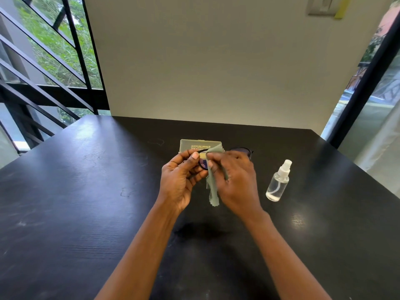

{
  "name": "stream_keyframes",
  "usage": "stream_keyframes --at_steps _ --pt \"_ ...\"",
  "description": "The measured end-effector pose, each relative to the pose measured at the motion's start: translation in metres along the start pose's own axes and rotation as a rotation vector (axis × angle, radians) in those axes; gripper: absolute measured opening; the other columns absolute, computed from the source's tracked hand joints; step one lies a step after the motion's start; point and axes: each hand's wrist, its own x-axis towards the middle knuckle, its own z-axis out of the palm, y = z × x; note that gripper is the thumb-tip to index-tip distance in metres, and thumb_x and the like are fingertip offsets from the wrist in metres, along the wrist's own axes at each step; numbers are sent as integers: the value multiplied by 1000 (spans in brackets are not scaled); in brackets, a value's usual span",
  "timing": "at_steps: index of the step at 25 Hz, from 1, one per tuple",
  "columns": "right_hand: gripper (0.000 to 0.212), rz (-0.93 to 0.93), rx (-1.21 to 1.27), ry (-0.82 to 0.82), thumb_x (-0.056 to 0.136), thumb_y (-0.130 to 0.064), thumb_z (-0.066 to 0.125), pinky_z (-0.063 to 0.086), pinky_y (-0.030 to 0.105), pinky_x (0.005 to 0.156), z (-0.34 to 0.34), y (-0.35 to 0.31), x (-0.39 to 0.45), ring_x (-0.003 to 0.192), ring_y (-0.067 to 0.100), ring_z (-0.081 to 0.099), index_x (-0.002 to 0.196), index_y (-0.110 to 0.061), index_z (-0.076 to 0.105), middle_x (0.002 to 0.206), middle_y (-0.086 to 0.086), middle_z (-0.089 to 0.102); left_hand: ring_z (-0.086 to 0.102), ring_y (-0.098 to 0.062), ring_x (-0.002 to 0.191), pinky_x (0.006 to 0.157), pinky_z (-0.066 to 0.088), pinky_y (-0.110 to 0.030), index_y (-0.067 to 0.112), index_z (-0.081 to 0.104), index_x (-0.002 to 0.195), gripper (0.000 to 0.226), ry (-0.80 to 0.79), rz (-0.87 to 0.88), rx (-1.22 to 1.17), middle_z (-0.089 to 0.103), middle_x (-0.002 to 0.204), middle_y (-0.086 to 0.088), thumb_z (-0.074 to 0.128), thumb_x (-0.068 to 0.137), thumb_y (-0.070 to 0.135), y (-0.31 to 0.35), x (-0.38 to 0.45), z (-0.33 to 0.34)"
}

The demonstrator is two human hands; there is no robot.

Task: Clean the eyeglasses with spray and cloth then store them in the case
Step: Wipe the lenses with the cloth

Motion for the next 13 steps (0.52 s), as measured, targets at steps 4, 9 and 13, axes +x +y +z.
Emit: stream_keyframes --at_steps 4,9,13 --pt "29 -118 -150 -35 77 -10 69 42 39 91 9 0 -15 112 30 58 106 -8 69 110 9 69 65 -12 62 53 56 -21 8 67 91 15 -11 11 10 71 78 -6 60 78 14 1 0 -3" --pt "43 -268 -228 -24 62 4 80 49 46 85 3 11 -20 102 36 63 103 -2 69 106 15 70 68 -15 65 57 58 -25 9 67 90 19 -23 10 29 72 76 -7 61 74 17 2 -1 -7" --pt "46 -200 -226 -39 57 8 82 48 53 86 -1 16 -17 100 40 63 101 3 69 103 20 70 68 -15 64 56 58 -26 11 68 87 17 -9 14 29 72 76 -7 62 73 18 2 1 -8"
